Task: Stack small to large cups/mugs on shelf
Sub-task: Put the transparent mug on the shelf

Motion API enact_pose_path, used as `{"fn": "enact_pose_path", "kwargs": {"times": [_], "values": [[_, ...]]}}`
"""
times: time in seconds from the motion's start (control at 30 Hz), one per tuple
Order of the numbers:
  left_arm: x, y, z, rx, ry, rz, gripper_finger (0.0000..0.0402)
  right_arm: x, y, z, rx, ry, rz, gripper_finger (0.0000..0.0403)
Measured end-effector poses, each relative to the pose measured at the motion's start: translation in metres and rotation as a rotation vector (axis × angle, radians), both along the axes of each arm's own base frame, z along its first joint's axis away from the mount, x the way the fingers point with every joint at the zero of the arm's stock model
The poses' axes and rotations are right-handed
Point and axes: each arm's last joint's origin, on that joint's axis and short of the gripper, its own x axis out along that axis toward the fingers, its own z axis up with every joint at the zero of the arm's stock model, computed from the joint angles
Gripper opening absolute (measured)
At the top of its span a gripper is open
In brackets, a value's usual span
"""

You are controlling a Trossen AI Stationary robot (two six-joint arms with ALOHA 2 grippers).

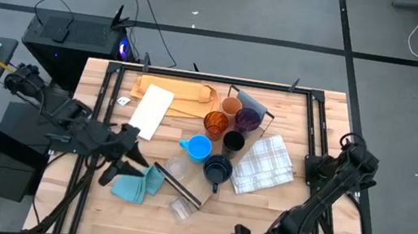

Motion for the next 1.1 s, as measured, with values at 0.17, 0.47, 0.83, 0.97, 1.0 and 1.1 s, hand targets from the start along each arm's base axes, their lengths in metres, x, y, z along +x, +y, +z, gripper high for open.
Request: {"fn": "enact_pose_path", "kwargs": {"times": [0.17,0.47,0.83,0.97,1.0,1.1], "values": [[-0.01,-0.017,-0.006,-0.028,0.068,0.027,0.0158,-0.004,0.007,0.0,-0.1,-0.089,0.195,0.0105],[0.001,-0.056,-0.027,-0.1,0.177,0.046,0.014,0.0,0.004,0.0,-0.296,-0.259,0.333,0.0105],[0.011,-0.063,-0.034,-0.134,0.204,0.098,0.0136,0.04,0.015,0.035,-0.541,-0.557,0.506,0.0105],[0.011,-0.063,-0.034,-0.144,0.207,0.106,0.0133,0.07,0.016,0.031,-0.674,-0.461,0.574,0.0105],[0.011,-0.063,-0.034,-0.144,0.206,0.106,0.0133,0.076,0.014,0.025,-0.704,-0.399,0.59,0.0105],[0.01,-0.062,-0.034,-0.132,0.205,0.1,0.0134,0.091,0.01,0.006,-0.835,-0.259,0.652,0.0105]]}}
